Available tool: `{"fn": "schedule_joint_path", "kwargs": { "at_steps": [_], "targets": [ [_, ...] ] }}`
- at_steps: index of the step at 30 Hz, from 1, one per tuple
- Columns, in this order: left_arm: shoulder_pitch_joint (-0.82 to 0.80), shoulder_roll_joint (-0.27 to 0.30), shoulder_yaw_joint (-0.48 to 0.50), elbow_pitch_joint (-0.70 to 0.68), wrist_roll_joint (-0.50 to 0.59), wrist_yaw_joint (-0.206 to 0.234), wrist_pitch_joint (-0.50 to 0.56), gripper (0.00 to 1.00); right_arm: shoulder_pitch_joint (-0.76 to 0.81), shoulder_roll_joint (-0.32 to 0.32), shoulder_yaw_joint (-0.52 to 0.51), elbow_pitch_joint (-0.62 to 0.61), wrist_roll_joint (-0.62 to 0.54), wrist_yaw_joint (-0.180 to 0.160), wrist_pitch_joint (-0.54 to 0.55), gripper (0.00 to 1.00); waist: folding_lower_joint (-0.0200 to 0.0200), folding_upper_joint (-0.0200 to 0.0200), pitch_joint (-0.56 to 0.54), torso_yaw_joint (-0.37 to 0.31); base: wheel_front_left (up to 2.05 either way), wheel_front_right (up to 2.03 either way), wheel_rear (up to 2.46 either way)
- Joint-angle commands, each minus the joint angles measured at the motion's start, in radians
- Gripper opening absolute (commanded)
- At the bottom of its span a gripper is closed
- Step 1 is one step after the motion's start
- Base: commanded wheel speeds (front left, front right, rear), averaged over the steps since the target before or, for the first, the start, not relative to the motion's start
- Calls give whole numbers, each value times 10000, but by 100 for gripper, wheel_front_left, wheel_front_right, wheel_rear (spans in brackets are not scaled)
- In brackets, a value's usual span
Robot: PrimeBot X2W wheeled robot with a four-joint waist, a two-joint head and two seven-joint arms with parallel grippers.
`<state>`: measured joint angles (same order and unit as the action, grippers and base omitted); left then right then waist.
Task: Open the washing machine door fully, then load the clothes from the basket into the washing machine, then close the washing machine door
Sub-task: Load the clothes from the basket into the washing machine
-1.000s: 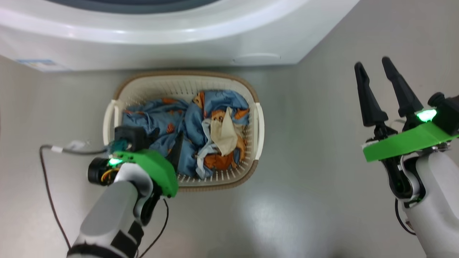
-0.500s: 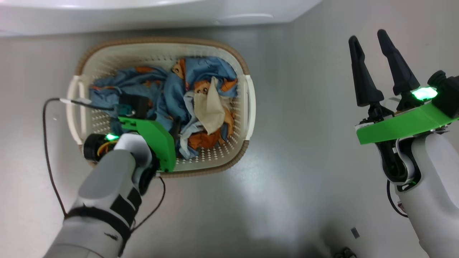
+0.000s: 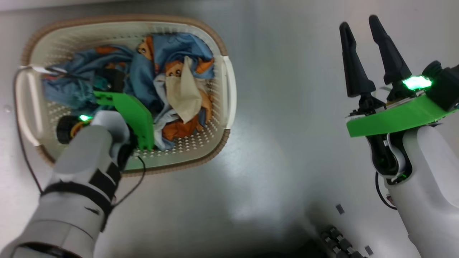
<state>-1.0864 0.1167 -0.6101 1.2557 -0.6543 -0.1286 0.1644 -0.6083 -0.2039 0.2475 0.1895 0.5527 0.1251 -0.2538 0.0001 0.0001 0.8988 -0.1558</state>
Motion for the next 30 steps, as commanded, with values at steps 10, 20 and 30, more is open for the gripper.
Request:
{"fn": "schedule_joint_path", "kwargs": {
  "at_steps": [10,20,30],
  "targets": [
    [-366,456,-82,168,-138,-14,433,100,287,241,110,-362,-129,56,-80,100,-1,-1,659,-619,0,0,0],
    [-416,326,-233,105,-397,-19,174,0,200,218,175,-328,-169,56,-80,100,-1,-1,677,-566,0,0,0],
    [9,251,-575,-390,-860,-20,-324,0,176,100,222,-207,-190,56,-80,100,-1,-1,134,-222,0,0,0]
  ]
}}
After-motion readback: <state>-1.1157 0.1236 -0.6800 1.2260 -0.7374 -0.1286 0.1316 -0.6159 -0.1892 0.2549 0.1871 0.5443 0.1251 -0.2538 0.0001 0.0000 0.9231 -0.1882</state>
